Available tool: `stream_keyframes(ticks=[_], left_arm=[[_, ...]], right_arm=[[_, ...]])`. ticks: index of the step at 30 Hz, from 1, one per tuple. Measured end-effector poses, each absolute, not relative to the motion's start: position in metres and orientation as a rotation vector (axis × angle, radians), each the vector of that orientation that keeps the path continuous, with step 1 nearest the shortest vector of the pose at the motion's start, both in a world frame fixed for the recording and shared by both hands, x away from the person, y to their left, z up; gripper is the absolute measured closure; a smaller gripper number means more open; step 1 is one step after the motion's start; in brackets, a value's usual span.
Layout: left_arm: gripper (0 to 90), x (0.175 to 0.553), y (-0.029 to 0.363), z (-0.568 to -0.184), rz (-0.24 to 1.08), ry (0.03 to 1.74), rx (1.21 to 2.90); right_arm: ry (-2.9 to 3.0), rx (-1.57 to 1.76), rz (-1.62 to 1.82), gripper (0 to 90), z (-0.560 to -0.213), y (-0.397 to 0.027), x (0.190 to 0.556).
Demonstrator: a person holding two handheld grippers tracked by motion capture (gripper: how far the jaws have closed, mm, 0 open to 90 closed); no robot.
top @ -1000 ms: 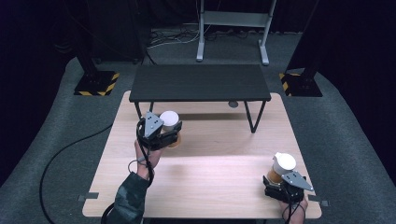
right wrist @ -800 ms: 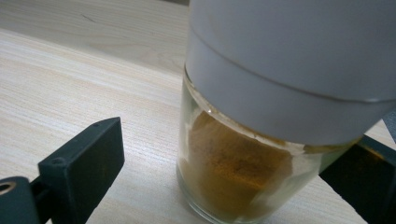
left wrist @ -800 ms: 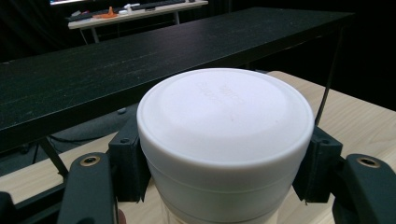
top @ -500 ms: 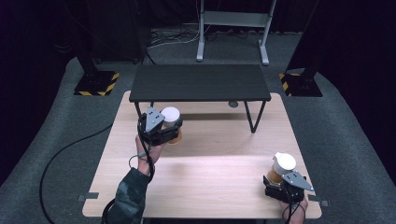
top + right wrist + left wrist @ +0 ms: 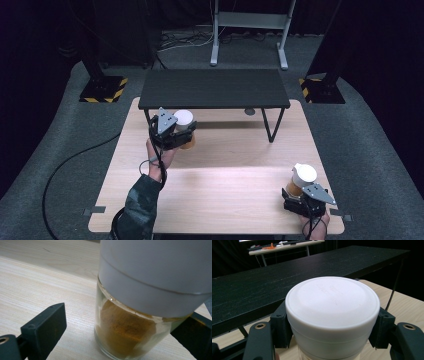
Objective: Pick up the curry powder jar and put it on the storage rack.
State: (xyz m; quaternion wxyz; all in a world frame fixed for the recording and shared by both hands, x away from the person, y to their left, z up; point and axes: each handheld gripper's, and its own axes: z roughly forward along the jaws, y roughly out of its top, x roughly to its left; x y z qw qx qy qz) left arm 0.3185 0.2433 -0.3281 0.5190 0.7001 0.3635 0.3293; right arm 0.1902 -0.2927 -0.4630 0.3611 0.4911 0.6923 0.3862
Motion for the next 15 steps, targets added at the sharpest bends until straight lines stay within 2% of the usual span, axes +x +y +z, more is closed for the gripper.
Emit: stream_keyframes(ticks=[15], left_arm=[[33.7, 0.326, 0.239, -0.318, 0.790, 0.845, 1.674]], right_arm=[[1.783, 1.266, 0.997, 2.3, -0.463, -0.293, 0.190]])
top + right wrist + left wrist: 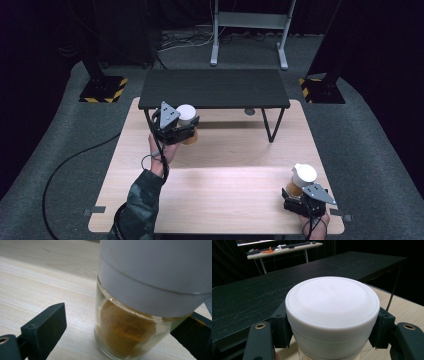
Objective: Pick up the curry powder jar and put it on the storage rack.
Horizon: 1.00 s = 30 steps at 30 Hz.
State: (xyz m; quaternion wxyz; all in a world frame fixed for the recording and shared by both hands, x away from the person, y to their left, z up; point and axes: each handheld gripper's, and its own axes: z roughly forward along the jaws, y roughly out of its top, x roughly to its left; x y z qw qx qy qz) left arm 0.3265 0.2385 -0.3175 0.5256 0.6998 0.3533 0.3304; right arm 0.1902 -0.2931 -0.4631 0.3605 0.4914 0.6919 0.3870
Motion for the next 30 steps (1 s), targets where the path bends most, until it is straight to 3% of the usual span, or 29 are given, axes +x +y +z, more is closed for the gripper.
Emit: stream_keyframes(ticks=[30], left_arm=[[33.7, 0.345, 0.239, -0.296, 0.780, 0.827, 1.660]], right_arm=[[1.784, 1.264, 0.996, 2.4, -0.463, -0.293, 0.190]])
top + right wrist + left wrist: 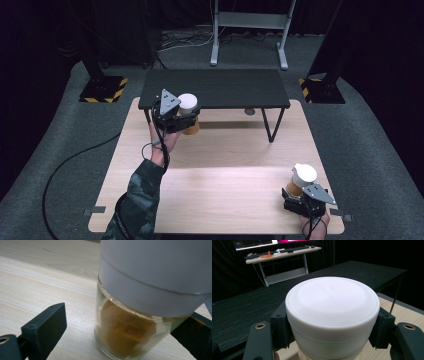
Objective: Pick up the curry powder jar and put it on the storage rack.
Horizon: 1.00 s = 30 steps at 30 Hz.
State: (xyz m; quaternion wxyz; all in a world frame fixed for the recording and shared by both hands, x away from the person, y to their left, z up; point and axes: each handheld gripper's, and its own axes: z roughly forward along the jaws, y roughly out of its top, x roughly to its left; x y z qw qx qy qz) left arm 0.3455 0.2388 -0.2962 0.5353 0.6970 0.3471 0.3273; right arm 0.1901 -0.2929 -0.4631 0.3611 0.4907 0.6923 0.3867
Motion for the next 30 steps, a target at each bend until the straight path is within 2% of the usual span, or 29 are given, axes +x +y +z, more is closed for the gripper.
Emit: stream_keyframes(ticks=[30], left_arm=[[33.7, 0.361, 0.232, -0.272, 0.790, 0.801, 1.655]], right_arm=[[1.781, 1.265, 1.001, 2.5, -0.463, -0.294, 0.190]])
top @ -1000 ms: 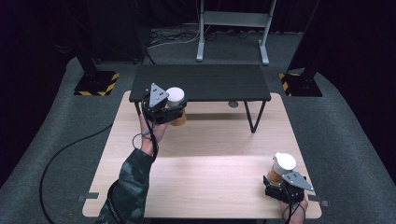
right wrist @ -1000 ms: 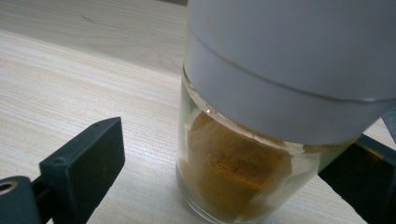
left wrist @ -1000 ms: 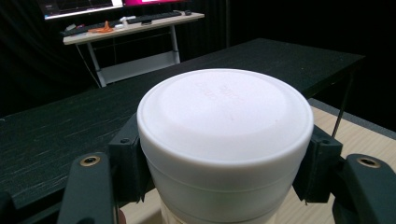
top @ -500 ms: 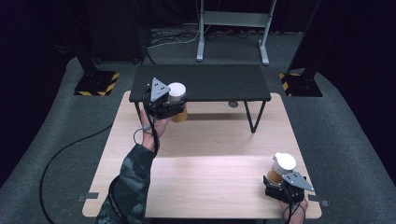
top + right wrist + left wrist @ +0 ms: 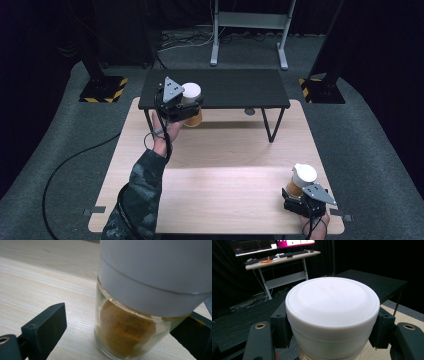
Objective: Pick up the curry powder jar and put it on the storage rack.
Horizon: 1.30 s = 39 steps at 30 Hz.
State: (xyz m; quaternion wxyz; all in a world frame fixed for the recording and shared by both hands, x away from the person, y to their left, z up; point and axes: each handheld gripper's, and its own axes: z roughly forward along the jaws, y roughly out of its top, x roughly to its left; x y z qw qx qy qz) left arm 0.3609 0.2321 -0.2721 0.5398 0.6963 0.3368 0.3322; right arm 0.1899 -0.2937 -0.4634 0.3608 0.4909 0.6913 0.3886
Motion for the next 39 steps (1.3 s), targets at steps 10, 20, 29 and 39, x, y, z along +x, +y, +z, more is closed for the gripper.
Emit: stream_keyframes(ticks=[10, 20, 29, 39], left_arm=[[33.7, 0.365, 0.232, -0.265, 0.795, 0.795, 1.647], [33.7, 0.369, 0.230, -0.258, 0.797, 0.787, 1.643], [33.7, 0.373, 0.227, -0.252, 0.802, 0.775, 1.635], [33.7, 0.378, 0.225, -0.246, 0.810, 0.770, 1.630]], right_arm=[[1.781, 1.264, 0.999, 2.5, -0.463, -0.293, 0.190], [1.780, 1.264, 1.001, 2.7, -0.464, -0.294, 0.190], [1.778, 1.264, 1.002, 2.7, -0.464, -0.294, 0.189], [1.778, 1.264, 1.003, 2.8, -0.464, -0.294, 0.189]])
